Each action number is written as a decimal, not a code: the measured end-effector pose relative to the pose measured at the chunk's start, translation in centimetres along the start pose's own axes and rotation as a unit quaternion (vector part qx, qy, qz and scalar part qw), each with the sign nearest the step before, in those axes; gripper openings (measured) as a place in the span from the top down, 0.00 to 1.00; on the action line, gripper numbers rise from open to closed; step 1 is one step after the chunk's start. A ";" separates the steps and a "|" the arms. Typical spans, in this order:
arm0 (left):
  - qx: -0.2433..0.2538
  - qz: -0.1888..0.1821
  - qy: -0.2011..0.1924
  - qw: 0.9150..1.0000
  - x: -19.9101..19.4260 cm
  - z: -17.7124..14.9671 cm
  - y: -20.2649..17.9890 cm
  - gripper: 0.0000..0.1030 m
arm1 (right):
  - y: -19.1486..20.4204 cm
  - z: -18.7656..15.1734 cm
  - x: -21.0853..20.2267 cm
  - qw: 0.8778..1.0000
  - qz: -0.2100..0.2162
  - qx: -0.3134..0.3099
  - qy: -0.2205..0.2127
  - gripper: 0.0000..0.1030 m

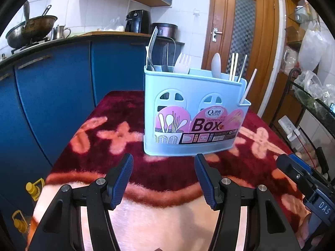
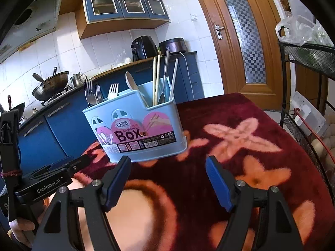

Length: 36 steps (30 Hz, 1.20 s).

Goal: Organize utensils

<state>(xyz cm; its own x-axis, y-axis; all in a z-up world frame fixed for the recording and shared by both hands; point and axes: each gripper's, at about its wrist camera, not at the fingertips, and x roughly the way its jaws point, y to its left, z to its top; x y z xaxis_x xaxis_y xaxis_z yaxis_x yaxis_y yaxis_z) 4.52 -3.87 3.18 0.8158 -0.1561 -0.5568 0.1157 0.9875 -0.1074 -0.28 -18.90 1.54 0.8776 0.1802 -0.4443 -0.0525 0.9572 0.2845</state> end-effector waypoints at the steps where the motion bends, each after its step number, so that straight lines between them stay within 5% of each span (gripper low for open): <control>1: 0.000 0.000 0.001 1.000 0.1 -0.1 0.0 0.40 | 0.0 -0.1 0.0 1.000 0.000 0.000 0.001 0.26; 36: 0.002 0.006 0.004 1.000 0.6 -0.4 -0.2 0.40 | -0.5 -0.7 0.4 1.000 0.001 0.013 0.014 0.26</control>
<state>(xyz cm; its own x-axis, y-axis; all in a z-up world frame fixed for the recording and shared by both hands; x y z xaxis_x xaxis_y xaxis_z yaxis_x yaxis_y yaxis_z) 4.75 -4.13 2.51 0.8129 -0.1452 -0.5641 0.1094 0.9892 -0.0971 -0.19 -19.14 0.66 0.8633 0.1890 -0.4679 -0.0420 0.9509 0.3065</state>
